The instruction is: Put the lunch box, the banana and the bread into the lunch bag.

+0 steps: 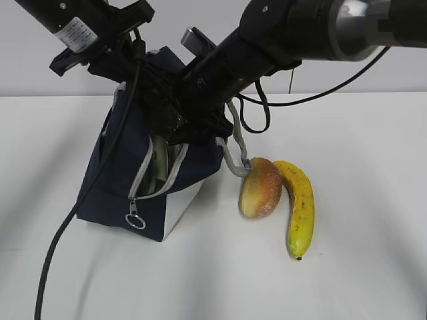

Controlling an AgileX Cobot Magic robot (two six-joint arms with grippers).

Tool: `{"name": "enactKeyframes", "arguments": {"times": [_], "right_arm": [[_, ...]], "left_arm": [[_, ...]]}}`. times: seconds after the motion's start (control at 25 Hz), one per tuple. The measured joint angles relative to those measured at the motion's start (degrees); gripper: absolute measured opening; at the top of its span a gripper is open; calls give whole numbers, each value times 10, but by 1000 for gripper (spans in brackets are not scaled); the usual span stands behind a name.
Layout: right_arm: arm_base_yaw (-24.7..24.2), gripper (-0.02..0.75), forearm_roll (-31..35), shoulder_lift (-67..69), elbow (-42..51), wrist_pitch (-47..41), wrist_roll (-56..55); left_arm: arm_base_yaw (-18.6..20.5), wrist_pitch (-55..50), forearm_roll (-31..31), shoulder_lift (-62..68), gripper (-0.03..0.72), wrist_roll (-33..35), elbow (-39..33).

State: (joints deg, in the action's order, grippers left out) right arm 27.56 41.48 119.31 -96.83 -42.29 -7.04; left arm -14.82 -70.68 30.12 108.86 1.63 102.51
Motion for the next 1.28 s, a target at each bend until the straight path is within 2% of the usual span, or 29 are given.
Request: {"name": "enactKeyframes", "arguments": {"times": [0.24, 0.36, 0.52, 0.84, 1.0, 1.12, 1.28], "right_arm": [[0, 519, 0, 3, -2, -1, 39], [-1, 521, -24, 2, -7, -23, 49], [-9, 522, -97, -4, -44, -88, 53], [-14, 522, -270, -8, -193, -270, 55], [-14, 522, -368, -18, -217, -282, 38], [-16, 522, -406, -27, -215, -288, 34], [-16, 522, -437, -54, -164, -288, 29]], "left_arm": [[0, -1, -11, 0, -1, 0, 0], [0, -1, -14, 0, -1, 0, 0], [0, -1, -19, 0, -1, 0, 0], [0, -1, -33, 0, -1, 0, 0], [0, -1, -39, 0, -1, 0, 0], [0, -1, -41, 0, -1, 0, 0], [0, -1, -44, 0, -1, 0, 0]]}}
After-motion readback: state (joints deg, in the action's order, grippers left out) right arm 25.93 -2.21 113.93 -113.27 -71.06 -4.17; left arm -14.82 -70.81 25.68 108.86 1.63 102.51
